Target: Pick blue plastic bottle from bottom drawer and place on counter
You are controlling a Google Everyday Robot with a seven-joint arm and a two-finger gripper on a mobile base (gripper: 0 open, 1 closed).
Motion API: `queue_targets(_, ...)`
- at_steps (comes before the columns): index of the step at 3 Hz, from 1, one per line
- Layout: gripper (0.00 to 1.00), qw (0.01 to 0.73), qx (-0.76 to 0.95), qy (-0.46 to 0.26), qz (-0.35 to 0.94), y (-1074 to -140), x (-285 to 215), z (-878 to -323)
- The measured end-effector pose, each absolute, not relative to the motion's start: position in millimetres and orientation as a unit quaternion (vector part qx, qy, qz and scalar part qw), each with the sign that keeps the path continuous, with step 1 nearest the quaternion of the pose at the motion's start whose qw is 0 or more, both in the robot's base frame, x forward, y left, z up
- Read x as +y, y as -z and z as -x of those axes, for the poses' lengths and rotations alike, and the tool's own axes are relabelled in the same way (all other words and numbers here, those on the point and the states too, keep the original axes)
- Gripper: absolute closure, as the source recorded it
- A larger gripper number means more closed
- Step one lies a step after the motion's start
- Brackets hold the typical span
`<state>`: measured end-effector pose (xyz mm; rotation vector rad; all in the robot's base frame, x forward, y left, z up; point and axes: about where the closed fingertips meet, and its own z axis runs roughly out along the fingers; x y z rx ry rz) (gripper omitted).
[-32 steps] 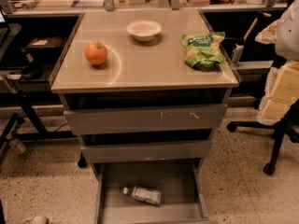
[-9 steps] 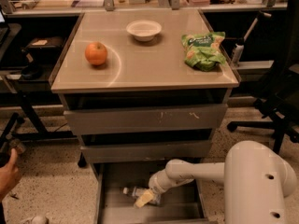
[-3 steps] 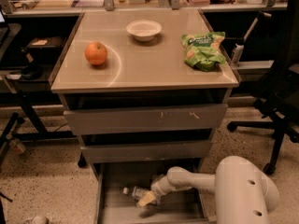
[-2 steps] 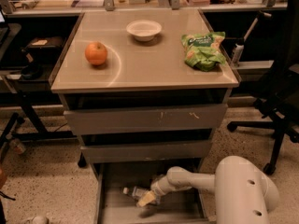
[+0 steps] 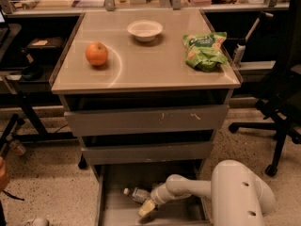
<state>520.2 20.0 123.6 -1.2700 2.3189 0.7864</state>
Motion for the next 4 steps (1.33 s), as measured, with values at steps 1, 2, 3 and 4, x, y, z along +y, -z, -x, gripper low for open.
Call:
queue_targets(1,0.17,0.19,0.825,-0.28,0.452,-123.3,20.1,-519.8)
queue_targets(2,0.42,0.19,0.825,-0.28,0.452,-123.3,20.1,-519.8)
queue_targets(3,0.65,0.19,0.825,-0.28,0.452,-123.3,20.1,-519.8)
queue_targets(4,0.87,0.19,0.825,-0.281,0.451,-123.6,20.7,-519.3)
